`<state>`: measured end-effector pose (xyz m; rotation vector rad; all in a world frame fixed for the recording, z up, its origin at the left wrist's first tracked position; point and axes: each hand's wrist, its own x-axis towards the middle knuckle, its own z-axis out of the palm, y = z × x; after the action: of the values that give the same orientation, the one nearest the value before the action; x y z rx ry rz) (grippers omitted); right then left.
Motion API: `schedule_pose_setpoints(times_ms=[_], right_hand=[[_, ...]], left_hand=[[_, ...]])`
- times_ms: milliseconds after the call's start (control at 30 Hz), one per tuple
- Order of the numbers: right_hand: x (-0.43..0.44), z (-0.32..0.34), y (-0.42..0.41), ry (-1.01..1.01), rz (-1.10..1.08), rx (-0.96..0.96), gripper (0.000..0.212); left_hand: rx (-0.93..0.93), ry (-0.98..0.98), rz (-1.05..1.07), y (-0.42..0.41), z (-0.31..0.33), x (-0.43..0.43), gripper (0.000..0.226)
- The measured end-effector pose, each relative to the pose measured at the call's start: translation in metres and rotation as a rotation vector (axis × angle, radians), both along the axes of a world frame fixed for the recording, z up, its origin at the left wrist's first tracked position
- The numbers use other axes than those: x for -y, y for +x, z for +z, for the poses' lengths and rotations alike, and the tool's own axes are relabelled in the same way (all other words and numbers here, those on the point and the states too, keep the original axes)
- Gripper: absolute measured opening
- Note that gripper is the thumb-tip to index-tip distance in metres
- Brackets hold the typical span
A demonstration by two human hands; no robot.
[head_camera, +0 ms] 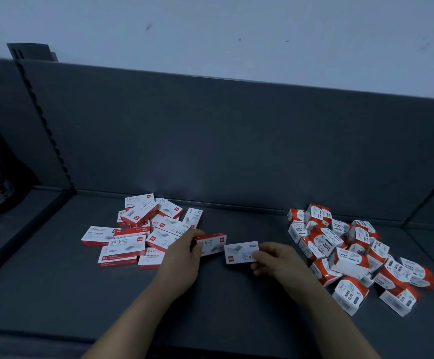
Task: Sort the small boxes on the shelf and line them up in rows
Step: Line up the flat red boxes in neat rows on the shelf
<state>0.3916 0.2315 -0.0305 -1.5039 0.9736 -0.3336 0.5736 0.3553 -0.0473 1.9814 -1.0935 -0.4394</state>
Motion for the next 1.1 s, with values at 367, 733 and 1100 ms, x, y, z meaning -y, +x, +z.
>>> schedule_pose_setpoints(times_ms=[367,733,1100], right_hand=[[-0.020,0.017,0.029,-0.434,0.176,0.037,0.027],[-0.033,-0.012,0.038,-0.641,0.218,-0.212,0.038],[-0.055,-0.010,0.095,-0.589,0.219,-0.048,0.022]], left_hand=[[-0.025,-0.086,-0.004,0.003,-0.001,-0.026,0.027],[-0.018,-0.077,-0.097,0.005,-0.004,-0.053,0.025],[0.136,-0.106,0.070,0.039,-0.008,-0.100,0.036]])
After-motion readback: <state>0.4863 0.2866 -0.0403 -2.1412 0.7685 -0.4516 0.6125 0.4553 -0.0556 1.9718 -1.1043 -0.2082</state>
